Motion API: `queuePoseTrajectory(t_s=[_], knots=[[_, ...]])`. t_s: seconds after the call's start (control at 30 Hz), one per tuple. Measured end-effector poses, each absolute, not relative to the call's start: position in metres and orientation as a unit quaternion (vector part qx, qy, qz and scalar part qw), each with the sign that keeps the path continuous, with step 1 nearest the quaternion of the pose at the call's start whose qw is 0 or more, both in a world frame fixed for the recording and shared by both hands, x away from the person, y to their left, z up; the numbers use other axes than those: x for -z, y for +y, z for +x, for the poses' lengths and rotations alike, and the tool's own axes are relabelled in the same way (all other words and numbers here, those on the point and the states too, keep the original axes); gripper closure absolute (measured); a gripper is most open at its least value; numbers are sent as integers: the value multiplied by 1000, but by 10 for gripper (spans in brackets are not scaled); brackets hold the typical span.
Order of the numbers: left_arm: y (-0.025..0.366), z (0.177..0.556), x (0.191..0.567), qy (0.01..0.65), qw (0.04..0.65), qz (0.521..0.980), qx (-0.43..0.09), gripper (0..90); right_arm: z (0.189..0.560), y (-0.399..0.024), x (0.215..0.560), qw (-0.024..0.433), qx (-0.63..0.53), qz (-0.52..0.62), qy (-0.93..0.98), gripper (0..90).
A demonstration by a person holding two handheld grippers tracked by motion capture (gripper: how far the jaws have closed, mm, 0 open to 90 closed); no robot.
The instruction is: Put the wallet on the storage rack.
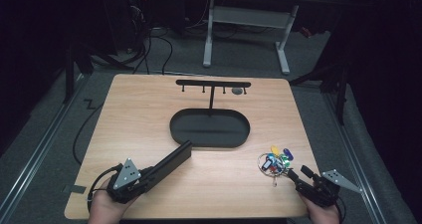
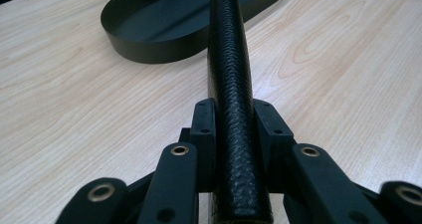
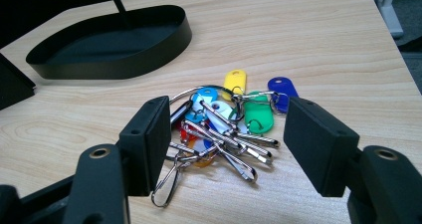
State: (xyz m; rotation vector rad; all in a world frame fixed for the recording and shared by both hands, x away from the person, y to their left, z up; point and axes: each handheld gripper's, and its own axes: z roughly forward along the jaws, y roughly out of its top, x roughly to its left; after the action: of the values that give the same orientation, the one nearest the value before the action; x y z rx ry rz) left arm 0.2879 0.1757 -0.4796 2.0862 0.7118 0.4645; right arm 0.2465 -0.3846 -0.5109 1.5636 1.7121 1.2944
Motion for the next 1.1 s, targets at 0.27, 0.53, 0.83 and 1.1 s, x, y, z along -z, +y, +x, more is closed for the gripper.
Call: queuePoseTrajectory(t_s=[0.27,0.53,0.83,1.1], knots=[[166,283,465,236,434,843,-211,743,246,-385,510,241,-475,572,623,358],[147,294,447,183,418,857,-237,743,246,-384,510,241,-477,567,627,358],[123,323,433,136,403,866,-263,743,246,-386,510,240,-479,568,624,358],[103,355,428,101,396,870,-277,743,246,-386,510,238,-478,570,624,358]])
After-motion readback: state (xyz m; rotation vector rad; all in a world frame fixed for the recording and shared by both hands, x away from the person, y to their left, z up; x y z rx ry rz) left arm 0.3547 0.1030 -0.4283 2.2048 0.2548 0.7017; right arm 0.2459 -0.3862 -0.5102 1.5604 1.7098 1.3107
